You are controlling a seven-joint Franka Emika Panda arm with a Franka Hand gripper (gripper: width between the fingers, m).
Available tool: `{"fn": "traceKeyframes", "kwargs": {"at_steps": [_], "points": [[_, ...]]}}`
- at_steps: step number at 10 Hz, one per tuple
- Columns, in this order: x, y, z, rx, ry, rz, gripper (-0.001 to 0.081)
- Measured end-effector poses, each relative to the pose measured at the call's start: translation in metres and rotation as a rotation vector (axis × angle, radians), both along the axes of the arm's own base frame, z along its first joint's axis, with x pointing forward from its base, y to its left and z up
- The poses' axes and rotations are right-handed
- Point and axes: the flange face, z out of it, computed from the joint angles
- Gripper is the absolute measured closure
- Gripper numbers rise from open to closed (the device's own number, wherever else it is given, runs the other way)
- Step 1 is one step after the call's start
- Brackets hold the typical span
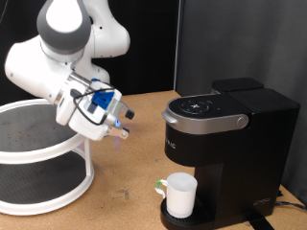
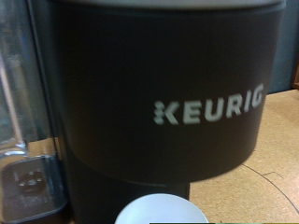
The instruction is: Make a cup of coffee with the keurig machine
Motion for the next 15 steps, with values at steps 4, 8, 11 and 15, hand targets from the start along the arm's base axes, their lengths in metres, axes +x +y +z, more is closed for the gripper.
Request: {"fn": "traceKeyframes", "kwargs": {"at_steps": [4,8,11,15], "points": [[-0.014,-0.014,0.046,0.025,0.002,0.039,0.0003],[-0.023,-0.018,0.091,0.047,-0.016,0.032,0.0003],[-0.026,-0.018,0.116,0.056,-0.016,0.032,0.0003],[-0.011,-0.003,0.129,0.119,-0.07,-0.044,0.0003]]}}
